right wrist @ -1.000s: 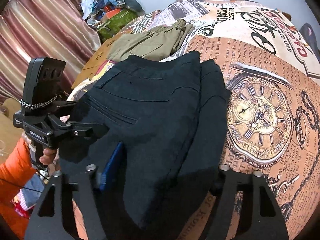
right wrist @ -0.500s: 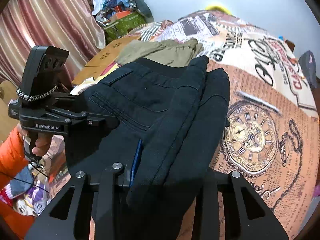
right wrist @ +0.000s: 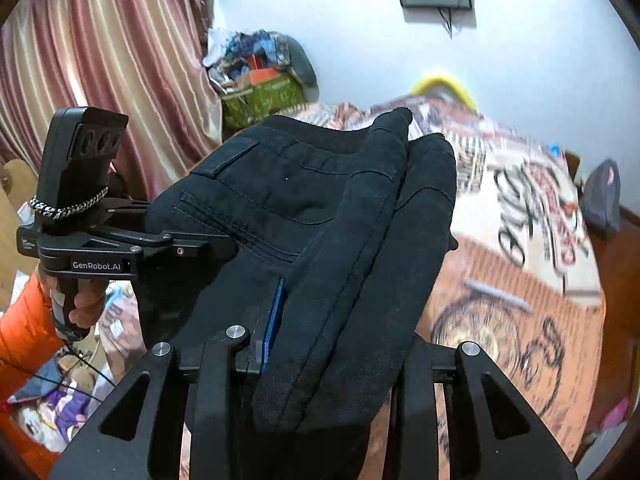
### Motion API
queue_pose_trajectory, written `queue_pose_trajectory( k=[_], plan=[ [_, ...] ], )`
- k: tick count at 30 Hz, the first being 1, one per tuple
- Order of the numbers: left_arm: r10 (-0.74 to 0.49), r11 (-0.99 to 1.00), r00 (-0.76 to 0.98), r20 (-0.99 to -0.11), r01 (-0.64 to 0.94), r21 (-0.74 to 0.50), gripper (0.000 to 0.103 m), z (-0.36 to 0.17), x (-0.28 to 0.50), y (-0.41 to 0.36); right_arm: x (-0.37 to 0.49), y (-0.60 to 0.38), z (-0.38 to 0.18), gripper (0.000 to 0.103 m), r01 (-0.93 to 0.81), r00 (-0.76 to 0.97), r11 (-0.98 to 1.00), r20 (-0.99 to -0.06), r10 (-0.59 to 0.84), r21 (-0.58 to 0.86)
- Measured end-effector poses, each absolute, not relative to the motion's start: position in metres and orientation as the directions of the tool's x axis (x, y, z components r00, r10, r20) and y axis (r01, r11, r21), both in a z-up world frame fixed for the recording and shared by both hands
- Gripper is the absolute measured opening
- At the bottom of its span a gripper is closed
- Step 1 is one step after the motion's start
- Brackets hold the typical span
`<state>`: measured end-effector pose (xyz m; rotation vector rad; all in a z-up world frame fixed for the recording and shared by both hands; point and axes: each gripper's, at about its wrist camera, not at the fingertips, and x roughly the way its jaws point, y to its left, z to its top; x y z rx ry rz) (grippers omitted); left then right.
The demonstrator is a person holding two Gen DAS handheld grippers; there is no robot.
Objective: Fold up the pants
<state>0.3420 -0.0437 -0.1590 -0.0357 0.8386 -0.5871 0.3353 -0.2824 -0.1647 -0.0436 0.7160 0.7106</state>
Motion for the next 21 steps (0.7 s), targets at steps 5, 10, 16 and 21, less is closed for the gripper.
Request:
queue_pose_trajectory(
  k=[5,10,16,21],
  plan=[
    [-0.504,0.848,0.549,-0.667,0.462,-0.260,0.028,-0.144,0.357,-0.025,0.352,-0.267,-0.147,0.029,-0.630,0.546,0.755,-0.588,0.597,0.181],
    [-0.505,0.850,0.533,-0.679,0.446,-0.282,0.028,-0.155,0.359,-0.009,0.361,-0.258,-0.156,0.029,-0.641,0.511,0.740,-0.605,0.611,0.206],
    [-0.507,0.847,0.452,-0.734,0.420,-0.326,0.028,-0.200,0.345,-0.002,0.351,-0.253,-0.193,0.029,-0.637,0.434,0.728,-0.663,0.610,0.254],
    [-0.499,0.851,0.383,-0.778,0.389,-0.354,0.028,-0.239,0.317,0.000,0.332,-0.251,-0.230,0.029,-0.622,0.359,0.720,-0.705,0.612,0.309]
  ],
)
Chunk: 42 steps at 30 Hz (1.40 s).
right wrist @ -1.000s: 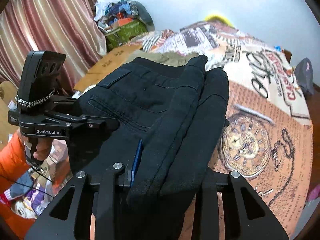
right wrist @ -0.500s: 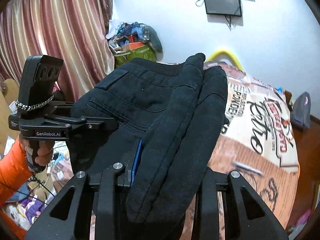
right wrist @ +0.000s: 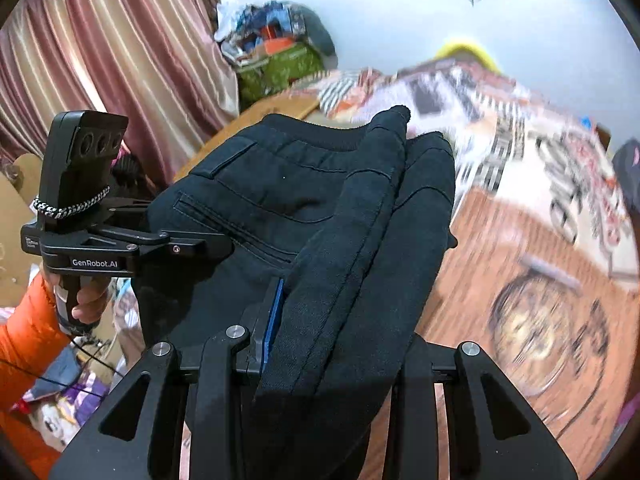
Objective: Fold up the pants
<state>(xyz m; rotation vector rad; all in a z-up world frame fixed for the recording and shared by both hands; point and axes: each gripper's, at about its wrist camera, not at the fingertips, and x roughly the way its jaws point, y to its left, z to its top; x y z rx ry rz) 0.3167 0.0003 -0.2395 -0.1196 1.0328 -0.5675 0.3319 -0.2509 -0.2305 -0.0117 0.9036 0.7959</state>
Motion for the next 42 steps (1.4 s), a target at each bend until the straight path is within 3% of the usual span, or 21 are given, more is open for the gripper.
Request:
queue_pose_trajectory(
  k=[9,17,29,42],
  plan=[
    [-0.464,0.877,0.352,-0.813,0.313,-0.365,0.028,-0.267,0.282,0.023,0.292,-0.223,-0.250,0.028,-0.675,0.362,0.703,-0.731,0.579,0.224],
    [-0.406,0.905,0.433,-0.805,0.315,-0.286,0.028,-0.238,0.306,0.030,0.320,-0.211,-0.233,0.029,-0.694,0.384,0.685,-0.693,0.611,0.219],
    [-0.361,0.913,0.563,-0.743,0.376,-0.159,0.028,-0.196,0.433,0.037,0.427,-0.198,-0.197,0.029,-0.652,0.474,0.725,-0.625,0.620,0.224],
    [-0.355,0.910,0.524,-0.774,0.384,-0.157,0.028,-0.244,0.598,0.051,0.550,-0.165,-0.237,0.029,-0.587,0.505,0.782,-0.660,0.557,0.211]
  ],
)
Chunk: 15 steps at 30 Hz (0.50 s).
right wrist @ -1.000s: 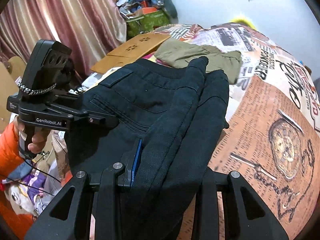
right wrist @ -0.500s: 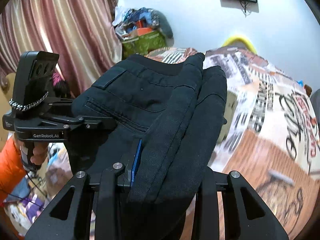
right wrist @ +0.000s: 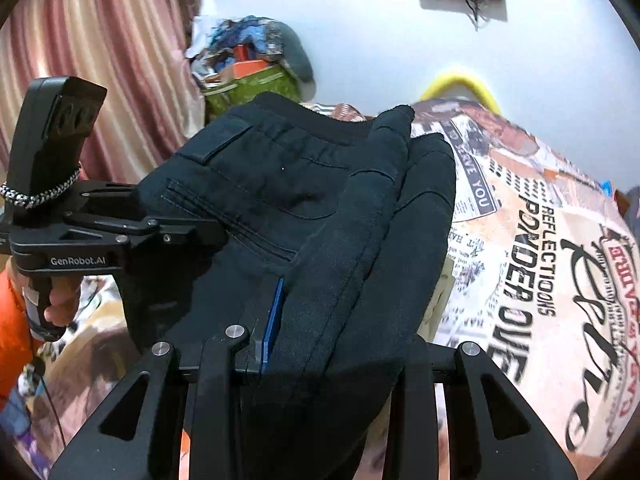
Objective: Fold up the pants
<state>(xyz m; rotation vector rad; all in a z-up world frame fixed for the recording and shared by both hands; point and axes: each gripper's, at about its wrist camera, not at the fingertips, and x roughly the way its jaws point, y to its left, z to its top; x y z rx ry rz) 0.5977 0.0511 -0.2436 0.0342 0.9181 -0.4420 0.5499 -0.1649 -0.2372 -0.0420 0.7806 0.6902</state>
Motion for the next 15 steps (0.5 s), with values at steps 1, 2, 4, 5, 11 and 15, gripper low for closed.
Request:
queue_pose_trajectory(
  k=[1,2,4,5,11,15],
  plan=[
    [-0.353,0.909,0.516,-0.781,0.386,-0.156,0.029,-0.251,0.606,0.050,0.558,-0.163,-0.245,0.029,-0.581,0.499,0.785,-0.669,0.551,0.213],
    [-0.345,0.909,0.508,-0.789,0.389,-0.148,0.030,-0.263,0.614,0.052,0.562,-0.162,-0.251,0.029,-0.577,0.491,0.787,-0.677,0.548,0.219],
    [-0.303,0.916,0.491,-0.817,0.387,-0.107,0.031,-0.285,0.626,0.051,0.575,-0.154,-0.270,0.030,-0.570,0.459,0.792,-0.716,0.526,0.217],
    [-0.283,0.919,0.481,-0.830,0.383,-0.092,0.035,-0.295,0.630,0.051,0.578,-0.149,-0.280,0.031,-0.571,0.442,0.796,-0.742,0.503,0.200],
    [-0.224,0.946,0.520,-0.824,0.320,-0.055,0.056,-0.310,0.616,0.072,0.557,-0.146,-0.285,0.047,-0.562,0.488,0.822,-0.767,0.417,0.089],
    [-0.138,0.973,0.559,-0.817,0.230,-0.007,0.056,-0.290,0.587,0.087,0.536,-0.168,-0.273,0.055,-0.522,0.496,0.847,-0.771,0.399,0.102]
  ],
)
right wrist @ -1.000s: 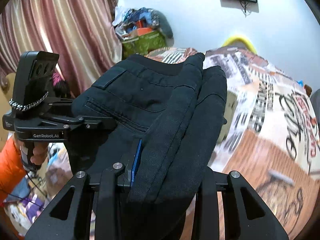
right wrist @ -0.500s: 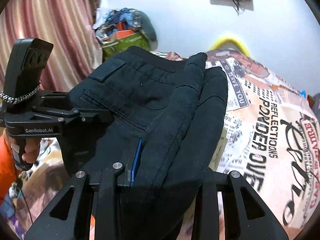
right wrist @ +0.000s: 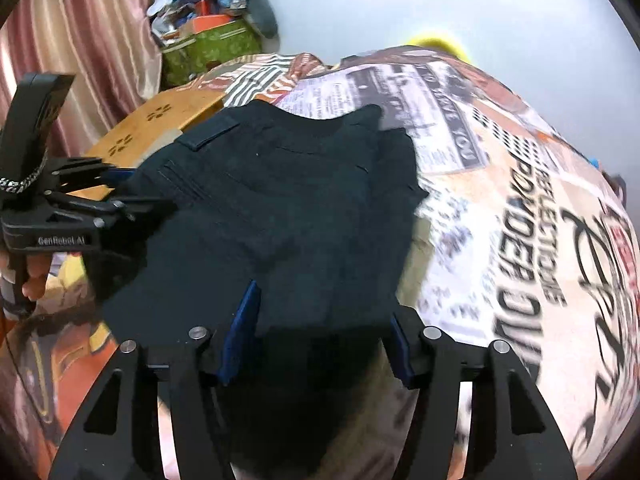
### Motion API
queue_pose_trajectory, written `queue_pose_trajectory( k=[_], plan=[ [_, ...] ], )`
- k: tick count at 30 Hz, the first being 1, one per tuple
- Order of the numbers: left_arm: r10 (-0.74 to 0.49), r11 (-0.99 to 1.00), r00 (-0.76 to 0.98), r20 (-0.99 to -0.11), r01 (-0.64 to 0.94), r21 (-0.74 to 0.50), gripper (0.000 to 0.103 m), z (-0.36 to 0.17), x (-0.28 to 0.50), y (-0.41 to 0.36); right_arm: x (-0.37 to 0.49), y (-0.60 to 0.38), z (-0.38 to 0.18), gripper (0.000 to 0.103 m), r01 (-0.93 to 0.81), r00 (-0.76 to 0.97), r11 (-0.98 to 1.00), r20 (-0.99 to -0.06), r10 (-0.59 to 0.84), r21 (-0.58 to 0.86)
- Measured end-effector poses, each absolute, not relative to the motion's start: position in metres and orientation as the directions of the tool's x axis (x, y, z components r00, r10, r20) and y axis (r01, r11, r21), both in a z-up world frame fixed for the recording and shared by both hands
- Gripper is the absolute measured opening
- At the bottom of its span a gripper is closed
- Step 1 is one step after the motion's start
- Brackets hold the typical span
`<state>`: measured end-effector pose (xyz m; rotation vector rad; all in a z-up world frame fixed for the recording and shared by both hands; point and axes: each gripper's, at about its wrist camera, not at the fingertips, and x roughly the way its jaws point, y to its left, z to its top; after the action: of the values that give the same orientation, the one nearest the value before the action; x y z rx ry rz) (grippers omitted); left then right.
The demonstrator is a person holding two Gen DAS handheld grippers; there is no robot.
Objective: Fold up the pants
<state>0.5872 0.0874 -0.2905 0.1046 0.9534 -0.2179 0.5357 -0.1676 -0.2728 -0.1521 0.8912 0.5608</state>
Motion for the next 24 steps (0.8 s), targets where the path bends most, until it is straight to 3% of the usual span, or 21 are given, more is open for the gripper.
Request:
queue_pose_trajectory(
  k=[7,17,24],
  plan=[
    [-0.121,0.980,0.654,-0.747,0.196,0.014,0.056,-0.214,0.503,0.093,0.485,-0.199,-0.221,0.054,-0.498,0.581,0.863,-0.709,0.401,0.080],
    [-0.169,0.977,0.843,-0.510,0.210,0.024,0.056,-0.079,0.345,0.060,0.347,-0.232,-0.082,0.055,-0.519,0.739,0.850,-0.452,0.500,0.092],
    [-0.216,0.971,0.906,-0.364,0.237,0.012,0.058,-0.030,0.234,0.038,0.266,-0.237,-0.040,0.058,-0.527,0.797,0.847,-0.304,0.521,0.071]
  ],
)
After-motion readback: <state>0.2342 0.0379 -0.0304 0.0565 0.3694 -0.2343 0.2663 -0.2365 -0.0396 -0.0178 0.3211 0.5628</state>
